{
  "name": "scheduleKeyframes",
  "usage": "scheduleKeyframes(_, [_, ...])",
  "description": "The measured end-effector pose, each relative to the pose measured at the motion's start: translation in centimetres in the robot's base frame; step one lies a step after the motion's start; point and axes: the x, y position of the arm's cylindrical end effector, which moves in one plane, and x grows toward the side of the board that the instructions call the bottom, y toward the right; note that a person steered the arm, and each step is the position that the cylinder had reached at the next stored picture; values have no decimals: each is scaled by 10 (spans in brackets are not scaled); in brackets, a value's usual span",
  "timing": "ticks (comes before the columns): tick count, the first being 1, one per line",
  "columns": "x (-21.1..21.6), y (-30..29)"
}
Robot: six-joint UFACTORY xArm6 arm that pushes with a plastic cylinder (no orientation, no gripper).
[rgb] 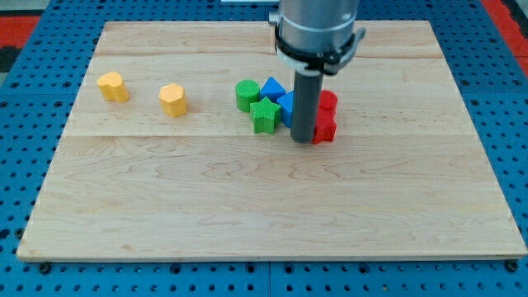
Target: Separate the group of blocks from each other
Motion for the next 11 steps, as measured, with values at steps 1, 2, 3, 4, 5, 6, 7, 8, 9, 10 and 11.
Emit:
scheduleKeyframes(1, [-12, -24])
scheduleKeyframes(2, [-27, -89])
scheduleKeyframes(3, [-45, -109])
scheduleKeyframes(4, [-43, -70])
scheduleKeyframes(5, [-51, -54])
scheduleKeyframes(6, [-86, -60])
scheduleKeyframes(7, [-88, -100])
scheduleKeyframes(8, [-88, -94])
scheduleKeyframes(9, [-106, -65])
scheduleKeyframes(10, [-132, -116])
scheduleKeyframes(11, [-151, -136])
